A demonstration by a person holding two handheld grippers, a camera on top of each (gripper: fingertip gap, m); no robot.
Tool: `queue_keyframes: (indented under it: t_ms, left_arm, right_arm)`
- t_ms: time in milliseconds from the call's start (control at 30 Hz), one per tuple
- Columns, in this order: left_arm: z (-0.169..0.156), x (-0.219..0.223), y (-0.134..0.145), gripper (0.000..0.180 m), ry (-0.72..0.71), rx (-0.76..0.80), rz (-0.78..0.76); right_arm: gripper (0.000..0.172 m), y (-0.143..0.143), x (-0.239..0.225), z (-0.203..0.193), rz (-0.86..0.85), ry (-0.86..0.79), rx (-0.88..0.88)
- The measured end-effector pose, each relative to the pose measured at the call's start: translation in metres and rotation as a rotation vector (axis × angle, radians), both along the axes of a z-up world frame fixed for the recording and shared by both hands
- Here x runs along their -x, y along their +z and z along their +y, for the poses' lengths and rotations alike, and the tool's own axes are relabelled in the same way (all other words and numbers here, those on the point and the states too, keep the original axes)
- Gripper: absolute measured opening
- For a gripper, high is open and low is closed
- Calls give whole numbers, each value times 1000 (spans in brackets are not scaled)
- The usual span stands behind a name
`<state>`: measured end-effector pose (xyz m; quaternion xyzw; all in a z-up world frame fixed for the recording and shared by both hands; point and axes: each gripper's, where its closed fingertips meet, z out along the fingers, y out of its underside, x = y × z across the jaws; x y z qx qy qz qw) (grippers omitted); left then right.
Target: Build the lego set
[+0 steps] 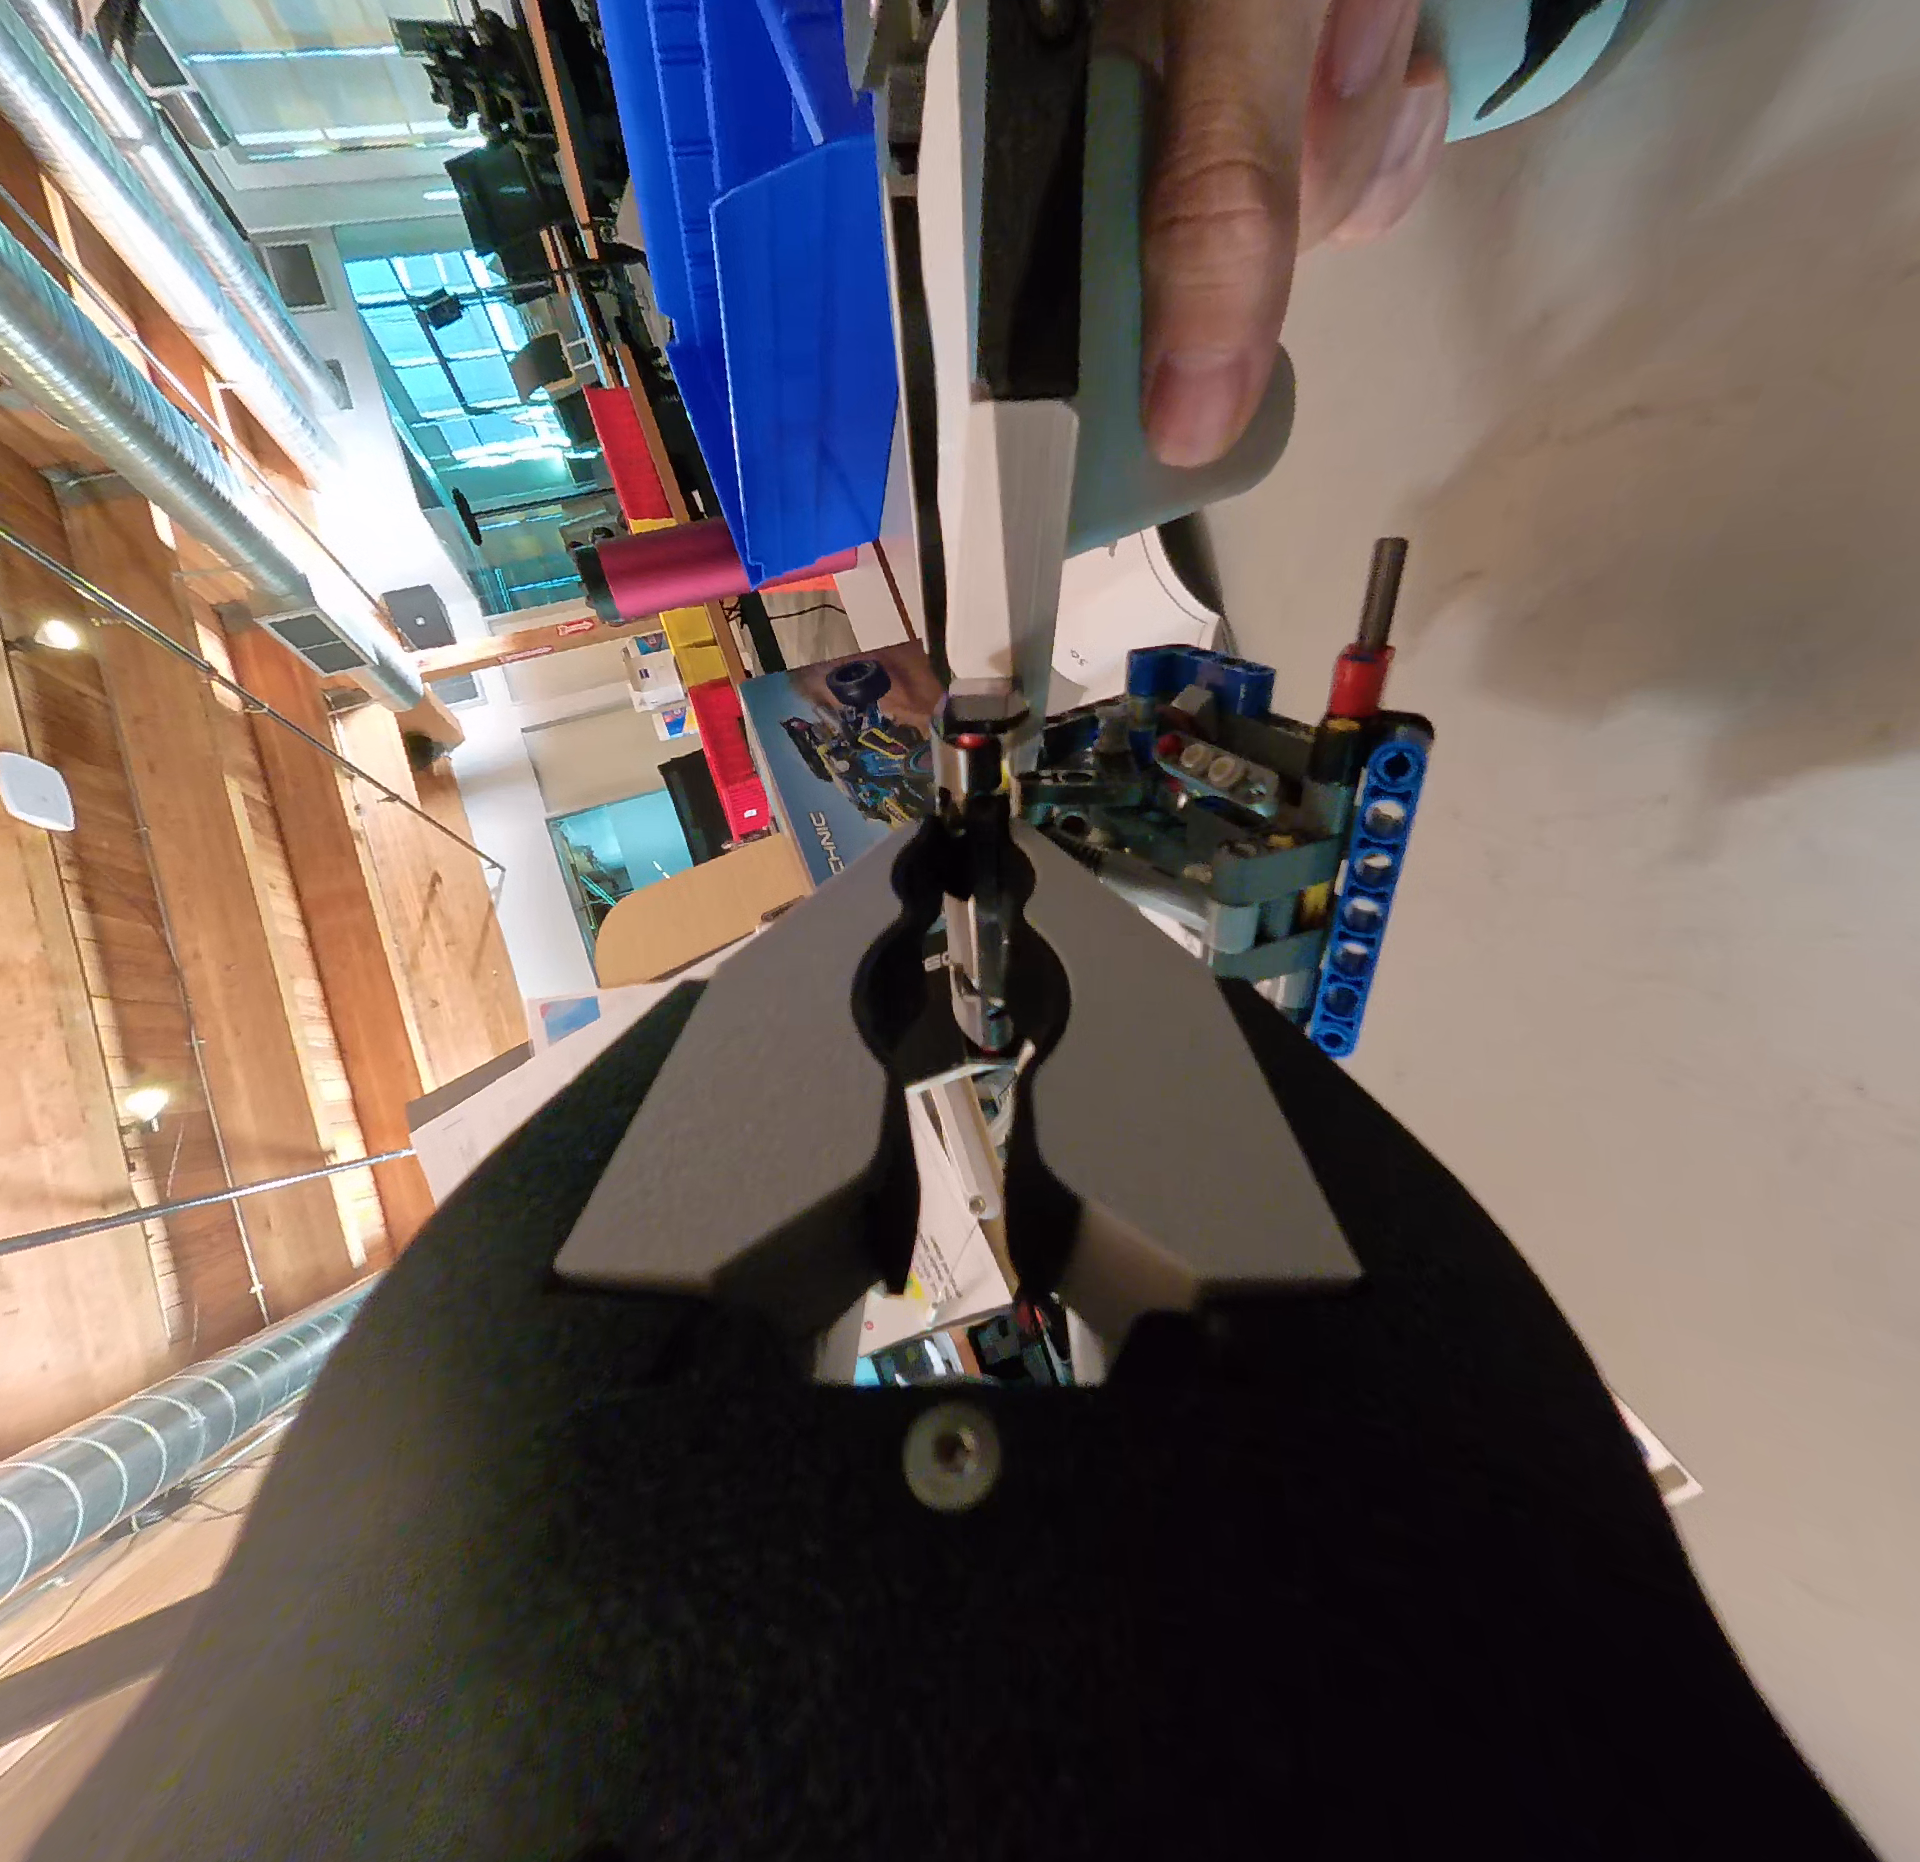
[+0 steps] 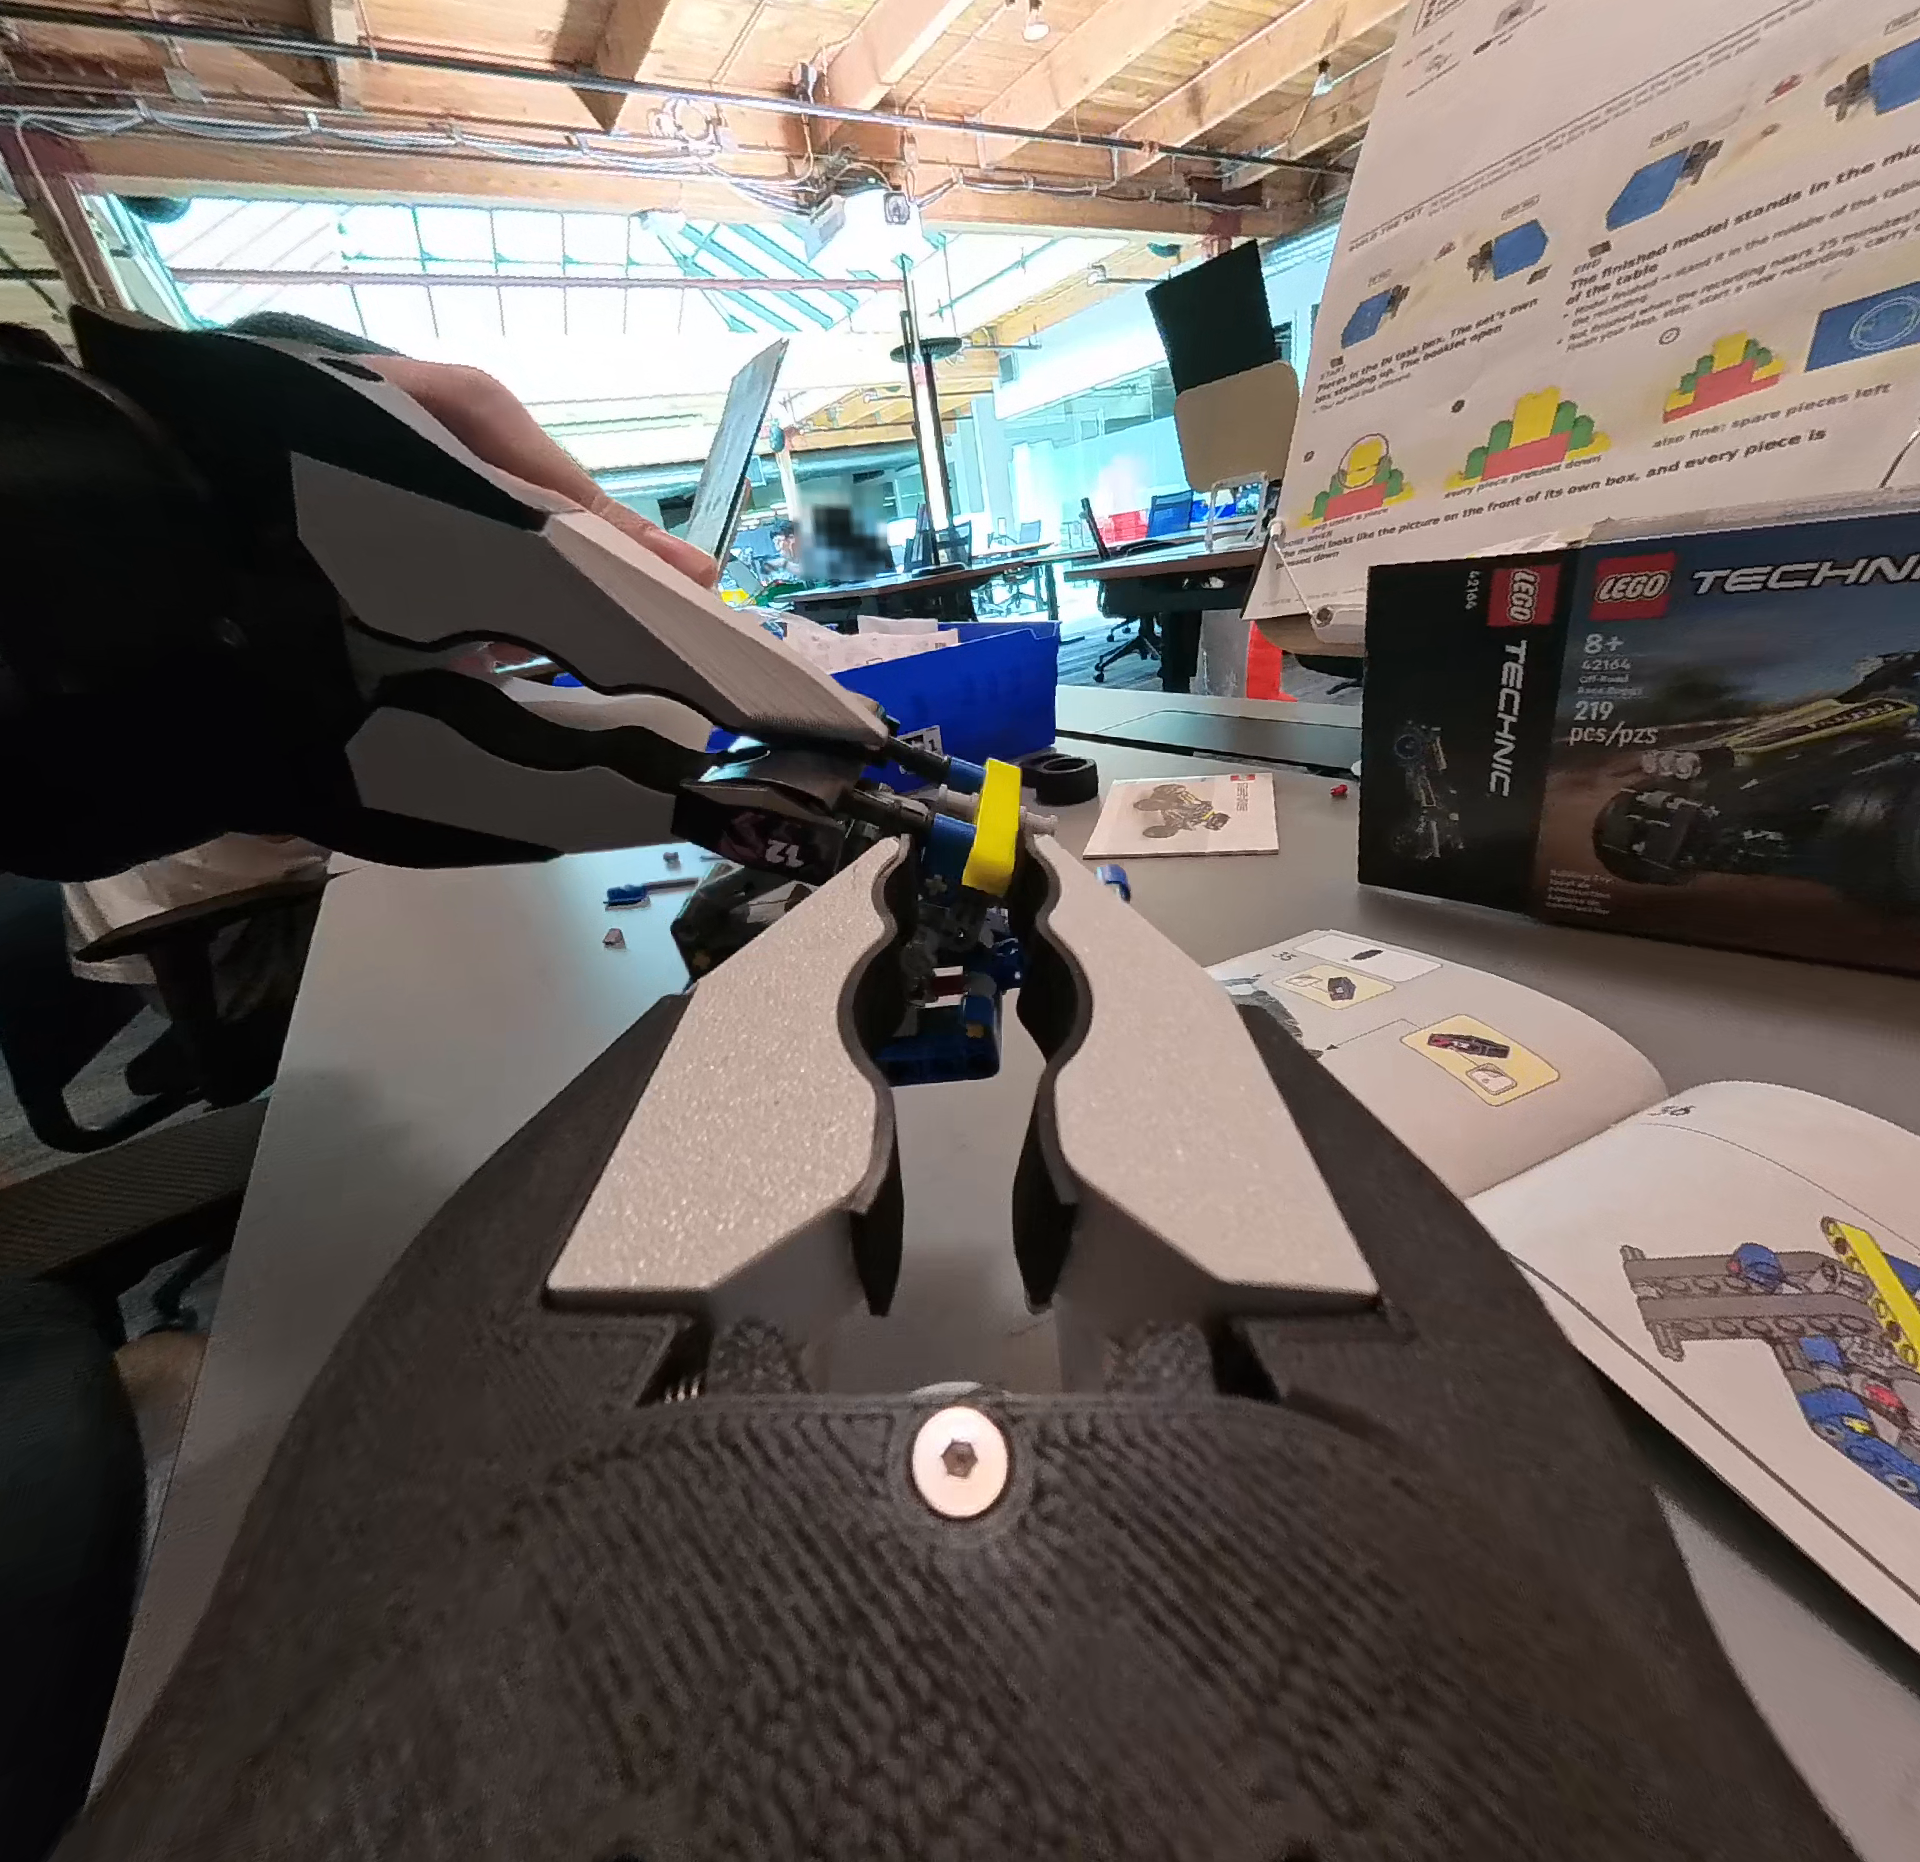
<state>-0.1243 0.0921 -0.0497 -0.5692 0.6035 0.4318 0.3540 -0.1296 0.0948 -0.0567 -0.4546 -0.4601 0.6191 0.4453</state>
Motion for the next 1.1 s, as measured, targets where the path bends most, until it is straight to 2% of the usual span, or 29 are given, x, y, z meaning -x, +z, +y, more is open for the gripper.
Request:
queue_keyframes:
  t_ms: [167, 267, 367, 533, 667, 733, 933, 967, 1000, 1033, 1067, 1100]
  left_arm:
    - [0, 0, 6, 5, -9, -20, 16]
    - [-2, -6, 13, 6, -29, -52, -15]
    - [-2, -10, 22, 6, -47, -140, -32]
    - [-8, -13, 40, 18, -60, -285, -82]
    - [-12, -16, 56, 22, -62, -424, 25]
    - [-14, -17, 58, 17, -72, -470, 94]
    - [-19, -21, 70, 21, -93, -572, 146]
    - [-19, -21, 72, 24, -91, -576, 130]
    - [-19, -21, 71, 19, -89, -554, 100]
    - [-18, -19, 68, 18, -75, -509, 26]
    - [-21, -21, 62, 18, -78, -423, -83]
    - [-26, -28, 58, 8, -104, -351, -166]
  right_arm:
    - [13, 4, -2, 1, 40, -24, -34]
    - [15, 13, -9, -1, 133, -50, -156]
    - [15, 23, -15, 0, 204, -78, -224]
    - [15, 37, -20, -4, 243, -130, -332]
    - [15, 51, -22, -5, 262, -152, -251]
    - [14, 55, -22, -6, 270, -172, -230]
    - [14, 65, -25, -8, 302, -183, -176]
    - [14, 65, -25, -7, 297, -177, -153]
    - [14, 66, -25, -8, 294, -166, -138]
    - [14, 67, -26, -6, 292, -172, -116]
    - [14, 65, -26, 9, 274, -249, -38]
    - [13, 64, -33, 28, 282, -313, 53]
